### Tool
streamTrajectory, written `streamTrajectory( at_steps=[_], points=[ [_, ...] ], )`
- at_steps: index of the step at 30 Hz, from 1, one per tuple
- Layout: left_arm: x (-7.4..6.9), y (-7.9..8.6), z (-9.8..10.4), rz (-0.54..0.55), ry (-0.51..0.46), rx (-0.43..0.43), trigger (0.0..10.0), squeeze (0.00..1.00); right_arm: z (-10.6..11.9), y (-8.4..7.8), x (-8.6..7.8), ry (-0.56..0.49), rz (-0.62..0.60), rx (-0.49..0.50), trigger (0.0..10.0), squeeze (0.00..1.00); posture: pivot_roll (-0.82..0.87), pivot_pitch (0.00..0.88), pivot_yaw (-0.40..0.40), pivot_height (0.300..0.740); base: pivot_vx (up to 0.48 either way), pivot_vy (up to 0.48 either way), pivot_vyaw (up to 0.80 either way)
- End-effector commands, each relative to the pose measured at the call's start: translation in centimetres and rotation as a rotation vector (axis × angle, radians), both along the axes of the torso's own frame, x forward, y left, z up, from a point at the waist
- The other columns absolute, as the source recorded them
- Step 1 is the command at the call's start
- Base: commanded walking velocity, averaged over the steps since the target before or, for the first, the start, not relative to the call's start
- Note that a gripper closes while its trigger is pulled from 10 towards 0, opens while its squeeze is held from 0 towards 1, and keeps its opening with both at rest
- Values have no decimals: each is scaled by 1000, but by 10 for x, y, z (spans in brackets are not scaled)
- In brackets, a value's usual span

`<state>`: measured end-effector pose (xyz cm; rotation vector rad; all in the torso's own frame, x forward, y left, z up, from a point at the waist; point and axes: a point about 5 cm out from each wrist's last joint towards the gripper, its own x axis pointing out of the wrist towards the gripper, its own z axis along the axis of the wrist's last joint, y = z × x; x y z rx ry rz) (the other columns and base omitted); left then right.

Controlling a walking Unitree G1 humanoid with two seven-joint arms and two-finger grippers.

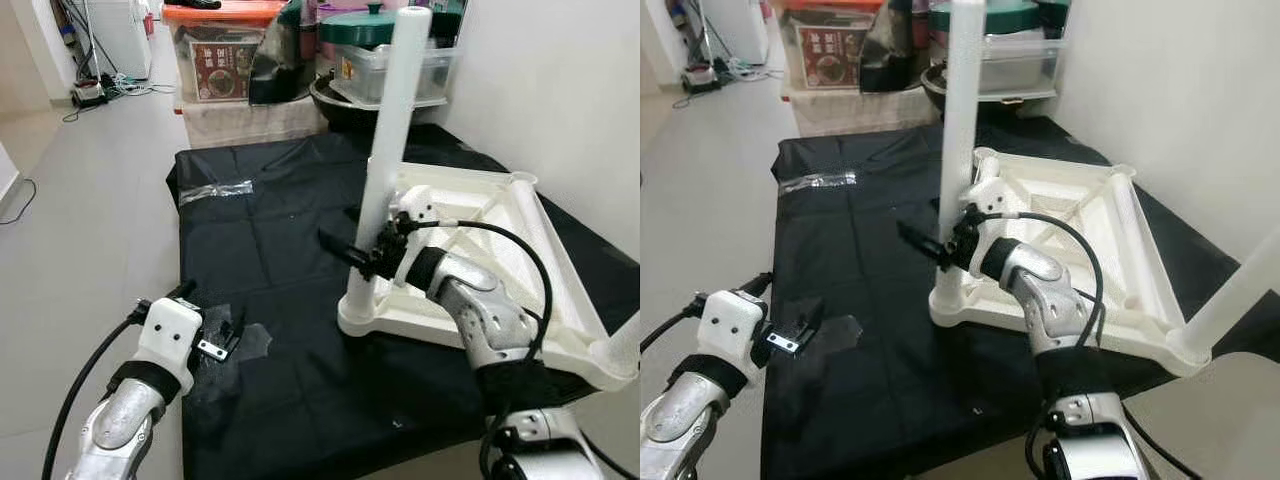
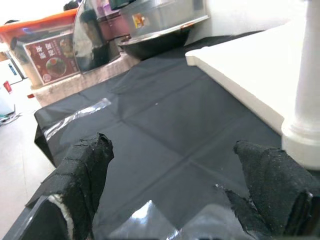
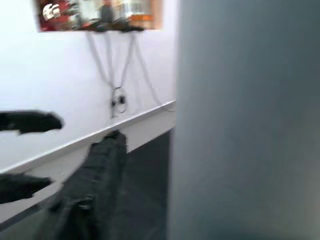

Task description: Building children table

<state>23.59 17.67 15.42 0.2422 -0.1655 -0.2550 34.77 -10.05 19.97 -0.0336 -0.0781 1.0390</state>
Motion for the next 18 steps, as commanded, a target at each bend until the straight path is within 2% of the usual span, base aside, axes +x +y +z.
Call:
streamTrajectory(
  at_steps=[1,2,3,4,5,6,7,8,9,10,11,12,13,15,16,17,18],
  points=[
    [1,1,-1,12,-2,1,10000,0,-20,22,6,59,-65,-63,0,0,55,0,-69,740,0,0,0],
    [1,1,-1,12,-2,1,10000,0,-20,22,6,59,-65,-63,0,0,55,0,-69,740,0,0,0],
    [1,2,-1,21,-4,1,10000,0,-22,23,13,61,-161,-79,0,0,55,0,-69,740,0,0,0],
    [1,2,-1,21,-4,1,10000,0,-22,23,13,61,-161,-79,0,0,55,0,-69,740,0,0,0],
    [1,4,0,34,-7,1,10000,0,-24,14,25,67,-387,-85,0,0,56,0,-74,740,0,0,0],
    [1,6,0,53,-6,-1,10000,0,-31,-7,35,148,-695,-70,0,0,51,0,-73,740,0,0,0],
    [1,7,0,65,-9,-2,10000,0,-44,-32,33,214,-949,-69,0,0,48,0,-71,740,0,0,0],
    [1,7,0,65,-9,-2,10000,0,-44,-32,33,214,-949,-69,0,0,48,0,-71,740,0,0,0],
    [1,8,0,72,-10,-2,10000,0,-53,-50,28,259,-1111,-76,0,0,48,0,-70,740,0,0,0],
    [1,9,1,85,-13,-15,10000,0,-61,-59,18,265,-1171,-97,0,0,42,0,-61,740,0,0,0],
    [1,10,2,100,-16,-33,10000,0,-63,-62,7,228,-1168,-122,0,0,39,0,-59,740,0,0,0],
    [1,10,2,100,-16,-33,10000,0,-63,-62,7,228,-1168,-122,0,0,39,0,-59,740,0,0,0],
    [1,11,2,112,-17,-51,10000,0,-55,-61,-16,107,-1114,-157,0,0,21,0,-52,740,0,0,0],
    [1,11,2,112,-17,-51,10000,0,-55,-61,-16,107,-1114,-157,0,0,21,0,-52,740,0,0,0],
    [1,10,2,112,-16,-52,10000,0,-51,-61,-24,73,-1098,-164,0,0,21,0,-52,740,0,0,0],
    [1,9,1,109,-14,-54,10000,0,-49,-56,-31,64,-1030,-169,2941,0,7,0,-45,740,0,0,0],
    [1,9,1,109,-14,-54,10000,0,-49,-56,-31,64,-1030,-169,2941,0,7,0,-45,740,0,0,0]
  ],
)
